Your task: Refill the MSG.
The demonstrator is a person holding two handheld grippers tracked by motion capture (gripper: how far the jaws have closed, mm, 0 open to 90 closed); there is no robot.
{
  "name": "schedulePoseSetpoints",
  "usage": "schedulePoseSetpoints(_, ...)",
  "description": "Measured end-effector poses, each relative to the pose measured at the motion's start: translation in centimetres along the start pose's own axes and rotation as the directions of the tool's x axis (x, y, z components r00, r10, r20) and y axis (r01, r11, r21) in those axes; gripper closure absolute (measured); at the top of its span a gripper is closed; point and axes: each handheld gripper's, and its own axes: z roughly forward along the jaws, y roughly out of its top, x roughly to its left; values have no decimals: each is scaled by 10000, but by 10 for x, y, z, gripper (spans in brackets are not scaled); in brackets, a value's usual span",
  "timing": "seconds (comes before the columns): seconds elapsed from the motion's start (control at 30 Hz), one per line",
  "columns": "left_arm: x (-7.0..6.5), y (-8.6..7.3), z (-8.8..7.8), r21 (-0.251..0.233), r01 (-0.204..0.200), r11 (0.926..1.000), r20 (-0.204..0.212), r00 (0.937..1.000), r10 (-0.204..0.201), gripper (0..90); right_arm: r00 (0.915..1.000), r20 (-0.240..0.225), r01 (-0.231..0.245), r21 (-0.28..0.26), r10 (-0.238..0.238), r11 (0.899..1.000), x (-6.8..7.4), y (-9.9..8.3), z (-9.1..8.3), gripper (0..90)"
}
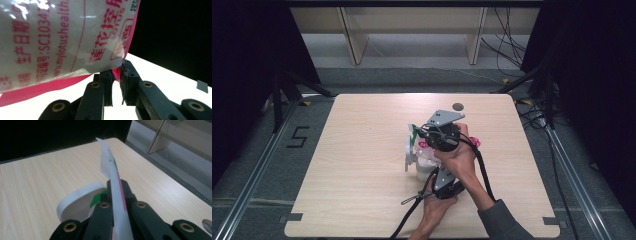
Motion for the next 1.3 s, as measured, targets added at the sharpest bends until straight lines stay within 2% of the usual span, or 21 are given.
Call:
schedulePoseSetpoints(0.03,0,0,0,69,-72,10000,-29,10000,72,803,9999,-29,166,-15,-166,9999,0,0,1,900)
schedulePoseSetpoints(0.07,-5,-1,3,-419,508,9978,92,9987,-504,802,9999,89,-54,124,53,9999,2,-1,2,900)
schedulePoseSetpoints(0.1,-6,-1,4,-574,689,9960,100,9976,-685,802,9999,123,106,93,-107,9999,1,-1,3,900)
schedulePoseSetpoints(0.13,-6,-1,4,-565,697,9960,106,9975,-692,802,10000,99,8,148,-10,9999,1,-1,4,900)
schedulePoseSetpoints(0.17,-1,0,0,17,0,10000,-21,10000,0,802,10000,94,-19,178,18,9998,1,-1,3,900)
schedulePoseSetpoints(0.2,0,0,0,38,-71,10000,-38,10000,71,803,9999,91,-68,92,68,9999,2,-1,3,900)
schedulePoseSetpoints(0.23,-4,0,3,-458,506,9977,81,9987,-503,803,9999,109,-33,71,32,10000,2,-1,2,900)
schedulePoseSetpoints(0.33,-6,0,5,-652,779,9948,86,9970,-775,803,9996,88,284,141,-285,9995,2,-1,4,900)
schedulePoseSetpoints(0.37,1,1,-1,373,-348,9987,-135,9993,353,803,9998,143,153,136,-154,9998,3,-1,5,900)
schedulePoseSetpoints(0.4,1,1,-1,344,-344,9988,-132,9993,349,803,9999,43,164,265,-165,9995,4,-1,5,900)
schedulePoseSetpoints(0.5,2,1,-2,318,-381,9988,-141,9992,385,803,9997,23,250,113,-250,9996,2,0,4,900)
schedulePoseSetpoints(0.53,2,1,-2,322,-378,9988,-134,9992,383,803,10000,51,-39,64,38,10000,3,0,2,900)
schedulePoseSetpoints(0.7,1,1,-1,351,-376,9987,-103,9992,380,803,9998,42,172,210,-173,9996,1,-1,4,900)
schedulePoseSetpoints(0.77,2,1,-2,345,-428,9985,-42,9991,430,803,10000,63,-49,75,48,10000,2,-1,3,900)
schedulePoseSetpoints(0.83,1,1,-1,352,-424,9985,-117,9990,428,804,9999,104,8,47,-8,10000,2,-1,2,900)
schedulePoseSetpoints(0.87,1,1,-2,354,-433,9984,-44,9990,435,803,9997,82,234,17,-234,9997,1,-1,2,900)
schedulePoseSetpoints(0.9,1,1,-2,347,-438,9984,-16,9990,439,803,10000,81,-38,78,38,10000,2,-1,2,900)
schedulePoseSetpoints(0.97,1,1,-2,338,-435,9985,-36,9990,436,803,10000,65,-51,84,50,10000,2,-1,2,900)
schedulePoseSetpoints(1.0,1,1,-2,334,-442,9985,-36,9990,443,803,9999,13,123,31,-123,9999,1,-1,2,900)
schedulePoseSetpoints(1.03,1,1,-2,331,-441,9985,-41,9990,442,803,10000,71,-36,24,36,10000,2,-1,1,900)
schedulePoseSetpoints(1.3,1,0,-2,363,-441,9984,-40,9990,443,803,9999,0,-107,48,107,9999,0,-2,1,900)
